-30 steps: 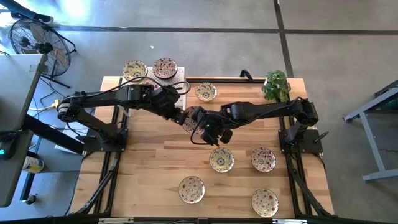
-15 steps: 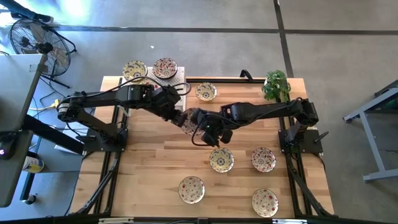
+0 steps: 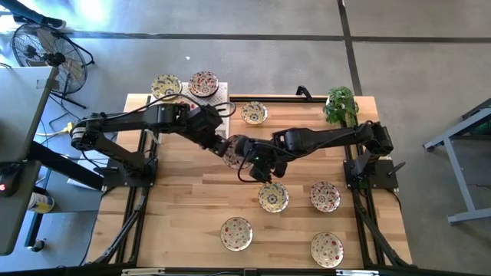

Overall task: Pick & Place Mini bowls
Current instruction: Stack the green patterned bowl on top of the green patterned bowl on the shelf

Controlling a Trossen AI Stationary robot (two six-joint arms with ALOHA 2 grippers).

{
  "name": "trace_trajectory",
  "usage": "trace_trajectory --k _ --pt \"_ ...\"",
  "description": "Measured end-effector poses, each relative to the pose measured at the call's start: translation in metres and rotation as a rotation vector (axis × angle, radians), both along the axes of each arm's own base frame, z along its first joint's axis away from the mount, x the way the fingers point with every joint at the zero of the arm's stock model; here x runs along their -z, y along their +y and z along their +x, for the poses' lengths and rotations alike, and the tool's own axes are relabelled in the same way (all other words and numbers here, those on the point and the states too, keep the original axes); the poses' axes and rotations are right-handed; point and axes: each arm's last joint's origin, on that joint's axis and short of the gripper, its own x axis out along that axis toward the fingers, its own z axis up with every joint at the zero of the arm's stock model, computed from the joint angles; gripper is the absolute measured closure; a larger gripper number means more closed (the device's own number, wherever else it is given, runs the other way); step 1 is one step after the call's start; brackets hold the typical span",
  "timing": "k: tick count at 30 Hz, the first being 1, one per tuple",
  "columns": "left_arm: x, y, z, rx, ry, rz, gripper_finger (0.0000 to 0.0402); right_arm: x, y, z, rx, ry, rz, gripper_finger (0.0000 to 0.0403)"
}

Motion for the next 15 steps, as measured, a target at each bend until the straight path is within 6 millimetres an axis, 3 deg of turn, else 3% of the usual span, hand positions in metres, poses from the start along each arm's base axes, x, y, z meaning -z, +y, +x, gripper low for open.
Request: trace_trajectory --k 8,11,15 --pt "-0.0005 0.0076 -0.0009 0.068 -0.016 -0.048 0.0267 -0.0003 -0.0003 0.0009 -0.014 -0.008 -0.011 0.0398" --pt "-0.0004 0.0077 -0.001 0.072 -0.015 -0.042 0.0263 -0.0003 -0.0003 0.0008 -0.013 -0.007 -0.011 0.0398" --pt "-0.0001 0.0081 -0.0013 0.065 -0.009 -0.026 0.0299 0.0001 -0.0003 0.0003 -0.014 -0.001 -0.011 0.0398"
